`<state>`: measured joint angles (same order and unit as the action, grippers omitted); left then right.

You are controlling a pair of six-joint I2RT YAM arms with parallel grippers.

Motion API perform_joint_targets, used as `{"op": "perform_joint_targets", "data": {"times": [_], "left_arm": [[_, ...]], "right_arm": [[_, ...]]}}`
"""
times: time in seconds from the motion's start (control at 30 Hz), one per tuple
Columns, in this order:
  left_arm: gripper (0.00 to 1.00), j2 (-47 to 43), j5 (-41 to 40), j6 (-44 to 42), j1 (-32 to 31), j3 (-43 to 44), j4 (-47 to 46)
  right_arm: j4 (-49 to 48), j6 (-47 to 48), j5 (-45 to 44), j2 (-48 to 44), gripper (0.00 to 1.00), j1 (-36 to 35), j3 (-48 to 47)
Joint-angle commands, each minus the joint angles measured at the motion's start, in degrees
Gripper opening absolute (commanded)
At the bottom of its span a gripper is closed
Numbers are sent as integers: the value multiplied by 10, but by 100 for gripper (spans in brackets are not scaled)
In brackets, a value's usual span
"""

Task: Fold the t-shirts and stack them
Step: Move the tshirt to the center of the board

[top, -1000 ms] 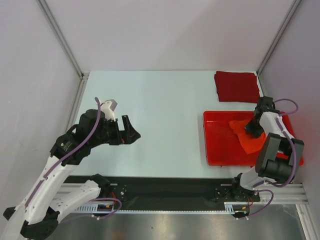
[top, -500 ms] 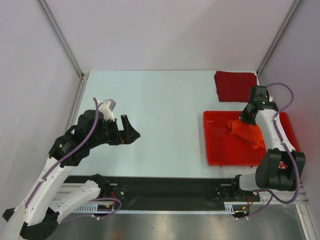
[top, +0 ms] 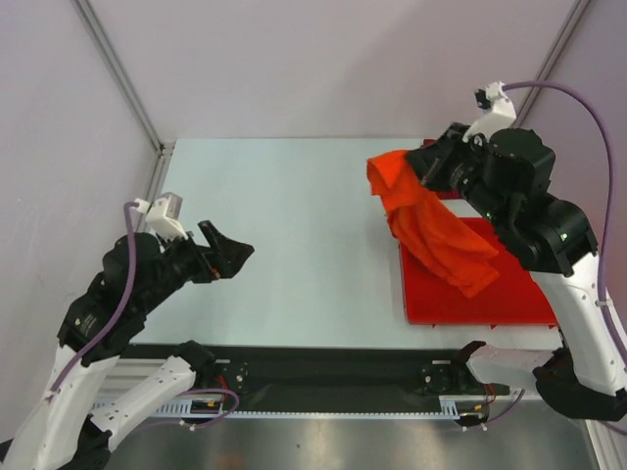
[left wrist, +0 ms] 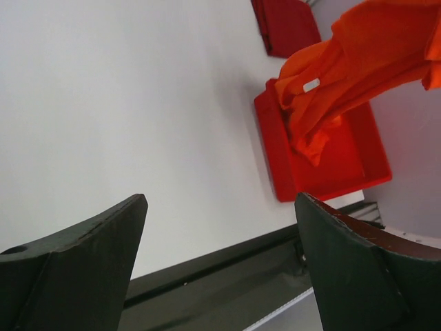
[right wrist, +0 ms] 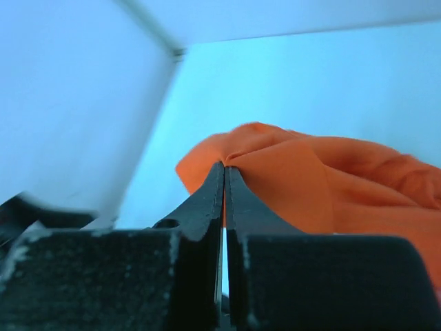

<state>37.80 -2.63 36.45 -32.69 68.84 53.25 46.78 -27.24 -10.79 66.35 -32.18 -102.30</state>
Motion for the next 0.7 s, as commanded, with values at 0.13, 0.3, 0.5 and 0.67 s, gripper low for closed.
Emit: {"op": "perform_joint_targets", "data": {"times": [0.13,0.3,0.5,0.67], "left_arm": [[91,-54,-93,44,3,28,-4],[85,-105,-158,58,3,58,36],[84,-145,-211,69,3,90,100],[82,-149,-212,74,3,100,121]], "right_arm": [[-110,-1,64,162,0,-220,-269],[-177,-2,122,275,0,-316,-424],[-264,-43,79,280,0,-285,-360],[-292,-130,118,254,0,-140,-232]]}}
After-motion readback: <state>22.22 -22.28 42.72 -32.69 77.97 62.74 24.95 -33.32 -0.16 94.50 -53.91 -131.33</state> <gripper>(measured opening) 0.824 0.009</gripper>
